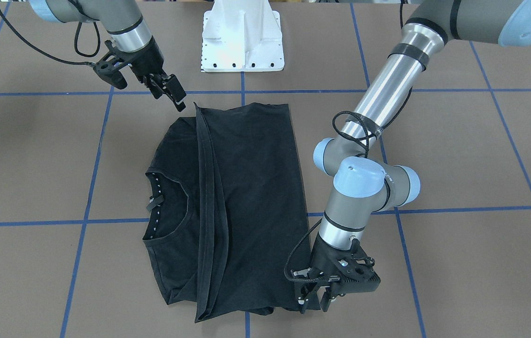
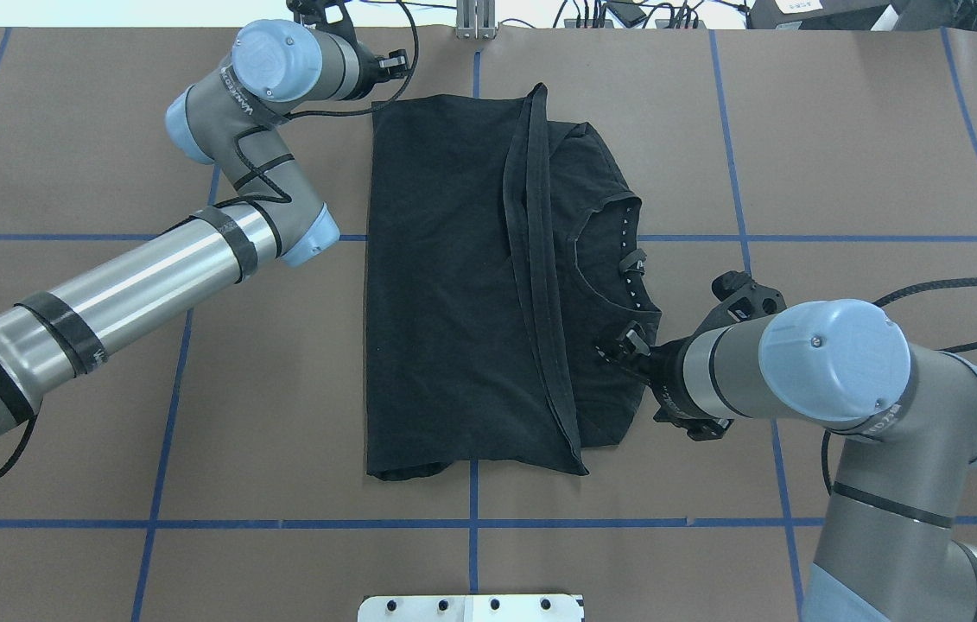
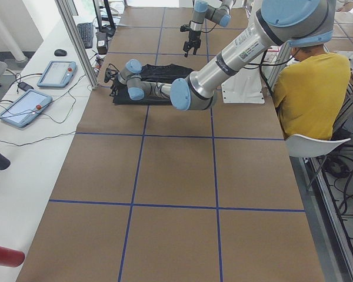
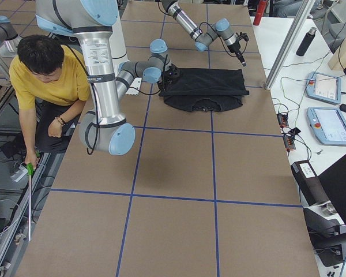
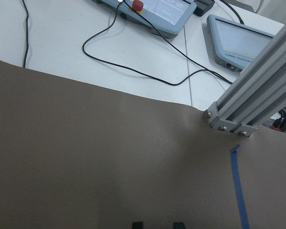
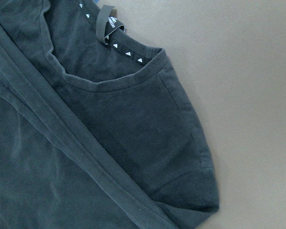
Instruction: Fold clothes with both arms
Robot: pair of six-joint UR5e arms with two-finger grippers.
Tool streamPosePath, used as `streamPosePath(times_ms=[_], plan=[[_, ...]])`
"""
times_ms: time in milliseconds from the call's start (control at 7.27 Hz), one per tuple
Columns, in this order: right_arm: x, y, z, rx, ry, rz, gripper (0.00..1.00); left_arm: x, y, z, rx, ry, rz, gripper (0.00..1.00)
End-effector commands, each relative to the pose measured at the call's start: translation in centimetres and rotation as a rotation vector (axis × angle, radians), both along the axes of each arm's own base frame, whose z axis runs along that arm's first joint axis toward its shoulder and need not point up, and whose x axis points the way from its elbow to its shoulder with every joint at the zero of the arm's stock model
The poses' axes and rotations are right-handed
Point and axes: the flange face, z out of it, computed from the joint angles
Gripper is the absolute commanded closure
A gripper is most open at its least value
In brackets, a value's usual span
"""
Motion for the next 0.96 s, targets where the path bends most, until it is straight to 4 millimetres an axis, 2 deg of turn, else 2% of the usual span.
streamPosePath(times_ms=[0, 138, 275, 413, 688, 825], plan=[[-2.1, 0.9, -0.7, 0.067, 0.011, -0.060, 0.08, -4.2, 2.7, 3.6, 0.013, 0.021, 0.031, 0.01], [-3.2, 1.7, -1.1, 0.181, 0.072, -0.172, 0.14, -5.8, 5.0, 6.5, 0.006, 0.030, 0.072, 0.01], [-4.4, 2.9, -1.6, 0.352, 0.143, -0.337, 0.18, -7.0, 6.6, 8.5, 0.002, 0.029, 0.079, 0.01], [-5.2, 3.7, -1.7, 0.489, 0.194, -0.466, 0.18, -7.3, 7.2, 9.4, -0.007, 0.031, 0.098, 0.01], [-7.3, 5.0, -1.4, 0.762, 0.331, -0.671, 0.30, -8.8, 8.7, 12.8, -0.041, 0.025, 0.130, 0.01], [-8.3, 4.9, -2.6, 0.828, 0.361, -0.746, 0.32, -9.1, 9.0, 13.9, -0.054, 0.017, 0.134, 0.01]])
